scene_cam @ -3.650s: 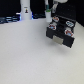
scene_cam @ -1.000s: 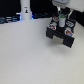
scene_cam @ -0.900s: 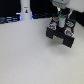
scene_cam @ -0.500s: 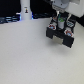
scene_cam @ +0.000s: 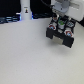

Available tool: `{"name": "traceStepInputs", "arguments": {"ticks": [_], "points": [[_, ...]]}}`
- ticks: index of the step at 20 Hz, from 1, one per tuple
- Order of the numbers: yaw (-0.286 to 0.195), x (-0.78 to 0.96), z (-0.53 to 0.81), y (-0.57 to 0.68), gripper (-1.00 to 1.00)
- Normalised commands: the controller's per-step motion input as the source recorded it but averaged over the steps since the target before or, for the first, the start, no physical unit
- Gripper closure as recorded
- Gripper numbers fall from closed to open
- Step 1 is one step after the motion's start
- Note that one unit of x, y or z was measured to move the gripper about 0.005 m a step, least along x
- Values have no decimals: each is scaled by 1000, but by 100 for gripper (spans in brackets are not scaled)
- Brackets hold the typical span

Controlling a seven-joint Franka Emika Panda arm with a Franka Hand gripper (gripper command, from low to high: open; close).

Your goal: Open the kcup holder, insert the kcup into the holder, and close the kcup holder

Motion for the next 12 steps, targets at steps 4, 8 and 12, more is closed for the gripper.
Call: {"name": "traceStepInputs", "arguments": {"ticks": [4,8,12], "points": [[58,99,111,130,-100],[85,130,264,67,-100],[97,261,418,-27,-100]]}}
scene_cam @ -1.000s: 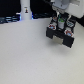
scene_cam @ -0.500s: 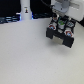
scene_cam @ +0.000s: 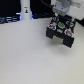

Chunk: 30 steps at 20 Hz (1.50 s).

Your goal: Open the kcup holder, insert the kcup into the holder, and close the kcup holder

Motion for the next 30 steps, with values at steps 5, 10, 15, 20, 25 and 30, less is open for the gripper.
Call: {"name": "traceStepInputs", "arguments": {"ticks": [5,10,15,20,25,30], "points": [[96,412,489,-260,-100],[69,501,498,-342,-100],[21,607,356,-445,-100],[14,686,245,-447,-100],[8,727,127,-432,-100],[27,751,10,-304,-100]]}}
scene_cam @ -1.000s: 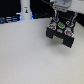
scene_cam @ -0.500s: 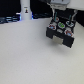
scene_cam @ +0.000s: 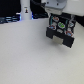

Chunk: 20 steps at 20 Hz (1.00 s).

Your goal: Open the kcup holder, insert the kcup into the holder, and close the kcup holder

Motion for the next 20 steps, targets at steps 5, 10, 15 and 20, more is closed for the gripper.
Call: {"name": "traceStepInputs", "arguments": {"ticks": [5,10,15,20], "points": [[27,851,-10,-56,-100],[96,665,-46,250,-100],[235,152,-152,141,-100],[290,-47,-144,32,-100]]}}
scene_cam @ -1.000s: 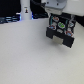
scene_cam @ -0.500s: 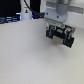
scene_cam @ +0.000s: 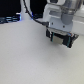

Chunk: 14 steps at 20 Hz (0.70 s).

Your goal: Open the kcup holder, insert the kcup into the holder, and close the kcup holder

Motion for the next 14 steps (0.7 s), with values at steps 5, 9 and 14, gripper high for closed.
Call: {"name": "traceStepInputs", "arguments": {"ticks": [5,9,14], "points": [[275,-299,-117,44,-100],[185,-441,-29,257,-100],[128,-362,13,463,-100]]}}
